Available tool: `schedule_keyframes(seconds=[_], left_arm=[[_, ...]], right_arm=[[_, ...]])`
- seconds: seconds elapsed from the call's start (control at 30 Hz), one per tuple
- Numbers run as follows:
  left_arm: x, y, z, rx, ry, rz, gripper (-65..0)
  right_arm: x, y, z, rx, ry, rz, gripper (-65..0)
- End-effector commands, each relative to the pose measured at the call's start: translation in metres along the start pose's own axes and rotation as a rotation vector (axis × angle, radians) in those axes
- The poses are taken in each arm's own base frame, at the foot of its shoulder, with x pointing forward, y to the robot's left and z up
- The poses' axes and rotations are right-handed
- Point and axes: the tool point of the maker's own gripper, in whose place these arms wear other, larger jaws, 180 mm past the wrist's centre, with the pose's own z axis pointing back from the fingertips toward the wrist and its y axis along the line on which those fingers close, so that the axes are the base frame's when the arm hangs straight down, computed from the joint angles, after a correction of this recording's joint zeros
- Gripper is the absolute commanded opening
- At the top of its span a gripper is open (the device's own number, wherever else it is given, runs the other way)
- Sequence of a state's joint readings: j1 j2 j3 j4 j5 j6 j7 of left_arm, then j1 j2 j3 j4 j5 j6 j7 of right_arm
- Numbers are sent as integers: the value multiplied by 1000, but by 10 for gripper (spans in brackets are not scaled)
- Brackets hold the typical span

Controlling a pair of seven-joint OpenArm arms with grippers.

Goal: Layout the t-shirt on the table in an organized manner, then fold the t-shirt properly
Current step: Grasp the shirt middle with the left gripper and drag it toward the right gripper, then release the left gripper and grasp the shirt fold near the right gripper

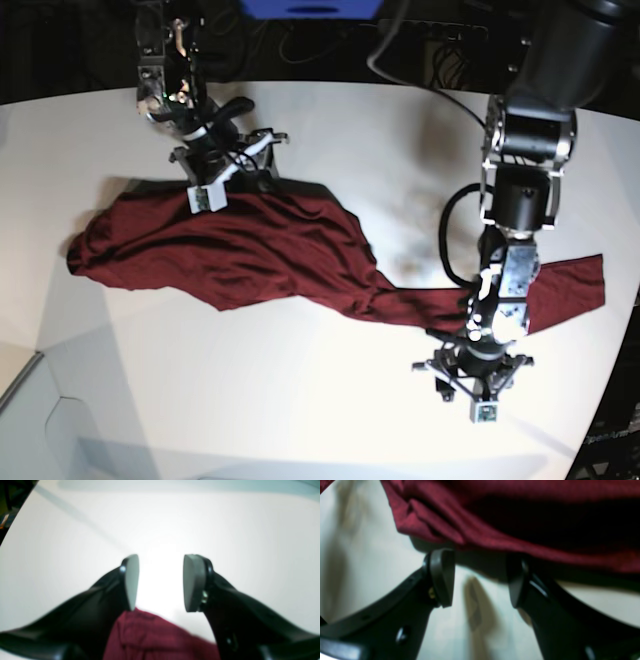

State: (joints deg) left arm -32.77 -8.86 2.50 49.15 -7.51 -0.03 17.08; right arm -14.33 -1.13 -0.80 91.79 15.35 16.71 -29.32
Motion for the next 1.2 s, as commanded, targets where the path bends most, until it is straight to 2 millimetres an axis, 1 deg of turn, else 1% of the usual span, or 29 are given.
schedule_keyframes(seconds=[0.0, 0.07, 0.2, 0.27, 0.3, 0.37, 0.4, 0.43, 0.47, 0.53, 0.57, 0.67, 0.7, 0.77, 0.83, 0.9, 0.93, 0.97, 1.07, 1.13, 1.17], left_arm=[[7, -2, 7, -6, -27, -7, -372], [-5, -9, 23, -25, -19, -16, -371], [-38, -25, 62, -64, 2, -33, -371], [-56, -28, 78, -72, 23, -30, -371], [-64, -25, 86, -68, 33, -23, -370], [-78, -25, 99, -67, 47, -12, -370], [-86, -26, 107, -70, 58, -9, -370], [-91, -28, 113, -75, 64, -8, -370], [-96, -29, 118, -77, 70, -8, -370], [-102, -30, 124, -82, 80, -4, -370], [-107, -32, 127, -85, 88, -1, -370], [-120, -35, 134, -90, 113, -5, -370], [-123, -35, 135, -92, 119, -6, -370], [-123, -36, 135, -94, 121, -2, -371], [-124, -37, 138, -96, 119, -1, -371], [-118, -38, 140, -98, 102, -6, -371], [-116, -39, 142, -100, 99, -6, -371], [-118, -39, 144, -102, 115, -7, -371], [-116, -42, 148, -110, 141, -5, -372], [-113, -43, 151, -114, 152, -4, -372], [-112, -44, 151, -116, 154, -3, -372]], right_arm=[[10, 2, -1, 8, -34, -3, -317], [23, 2, -5, 11, -57, 6, -317], [34, -1, -18, 14, -63, 7, -321], [35, -4, -24, 15, -56, 10, -333], [38, -9, -26, 11, -54, 21, -361], [47, -11, -28, 12, -68, 37, -465], [52, -11, -27, 11, -79, 39, -548], [62, -9, -23, 11, -107, 49, -634], [73, -7, -18, 13, -136, 64, -650], [96, 1, -4, 20, -205, 99, -649], [107, 6, 6, 24, -244, 115, -648], [149, 21, 37, 35, -369, 190, -650], [158, 25, 44, 38, -397, 210, -650], [166, 32, 50, 51, -427, 230, -650], [181, 34, 49, 54, -454, 247, -650], [186, 26, 41, 44, -445, 259, -650], [192, 24, 35, 42, -447, 263, -650], [201, 21, 30, 40, -455, 264, -650], [225, 14, 18, 31, -469, 272, -650], [249, 6, 11, 16, -486, 288, -650], [259, 4, 8, 13, -492, 290, -650]])
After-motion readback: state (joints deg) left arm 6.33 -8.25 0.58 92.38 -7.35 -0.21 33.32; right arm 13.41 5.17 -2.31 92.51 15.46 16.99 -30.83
